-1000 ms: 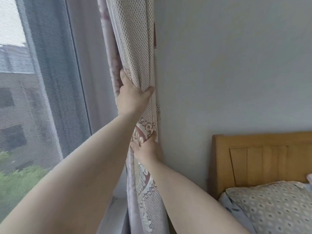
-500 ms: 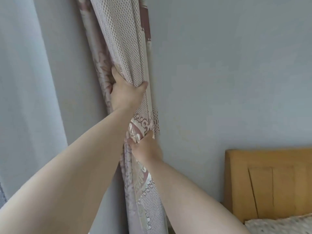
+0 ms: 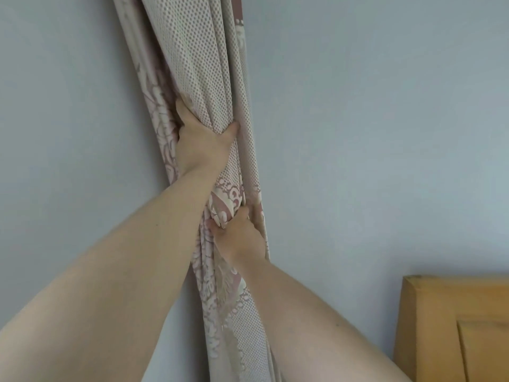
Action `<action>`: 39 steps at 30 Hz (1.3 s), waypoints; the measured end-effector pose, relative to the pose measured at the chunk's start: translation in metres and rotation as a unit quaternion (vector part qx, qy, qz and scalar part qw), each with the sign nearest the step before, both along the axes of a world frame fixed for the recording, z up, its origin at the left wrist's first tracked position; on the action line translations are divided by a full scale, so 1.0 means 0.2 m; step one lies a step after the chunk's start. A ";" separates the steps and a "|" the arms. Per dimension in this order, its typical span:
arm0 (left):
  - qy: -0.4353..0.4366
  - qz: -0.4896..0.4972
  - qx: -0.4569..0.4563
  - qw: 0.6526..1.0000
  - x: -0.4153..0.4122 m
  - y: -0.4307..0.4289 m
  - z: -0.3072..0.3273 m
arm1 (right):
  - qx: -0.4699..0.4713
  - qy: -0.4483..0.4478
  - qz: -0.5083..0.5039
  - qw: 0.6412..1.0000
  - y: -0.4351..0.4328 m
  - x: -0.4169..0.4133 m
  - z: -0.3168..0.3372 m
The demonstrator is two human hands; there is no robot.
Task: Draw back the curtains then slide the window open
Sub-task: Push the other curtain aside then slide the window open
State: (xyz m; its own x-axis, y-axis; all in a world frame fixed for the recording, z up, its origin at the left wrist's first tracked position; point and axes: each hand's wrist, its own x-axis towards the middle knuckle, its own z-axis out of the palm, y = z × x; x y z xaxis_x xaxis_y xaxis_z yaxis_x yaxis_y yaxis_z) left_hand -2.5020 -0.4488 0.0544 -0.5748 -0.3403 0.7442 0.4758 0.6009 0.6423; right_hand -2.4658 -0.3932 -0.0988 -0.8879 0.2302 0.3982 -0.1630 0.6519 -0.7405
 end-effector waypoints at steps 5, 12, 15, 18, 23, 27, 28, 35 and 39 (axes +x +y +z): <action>0.020 0.032 -0.009 0.999 -0.45 0.08 -0.01 | 0.000 0.013 -0.004 1.000 0.08 -0.44 0.00; 0.021 0.082 -0.046 0.995 -1.26 0.24 -0.03 | 0.003 -0.020 -0.005 1.000 0.21 -1.18 0.03; 0.032 0.126 -0.106 0.986 -1.68 0.36 -0.03 | 0.013 -0.033 -0.004 0.999 0.29 -1.55 0.07; 0.019 0.137 -0.143 0.980 -1.93 0.46 -0.06 | 0.029 -0.055 -0.016 0.998 0.37 -1.80 0.08; 0.014 0.149 -0.180 0.972 -2.01 0.46 -0.10 | 0.067 -0.047 -0.037 0.996 0.36 -1.91 0.03; -0.012 0.133 -0.183 0.974 -1.95 0.44 -0.16 | 0.064 -0.054 -0.029 0.996 0.35 -1.86 -0.03; -0.023 0.127 -0.181 0.975 -1.93 0.44 -0.17 | 0.068 -0.059 -0.031 0.995 0.36 -1.85 -0.04; -0.068 0.124 -0.197 0.970 -1.78 0.48 -0.14 | 0.096 -0.101 -0.004 0.990 0.43 -1.76 0.00; -0.095 0.107 -0.204 0.968 -1.68 0.48 -0.11 | 0.146 -0.166 0.002 0.975 0.48 -1.69 0.05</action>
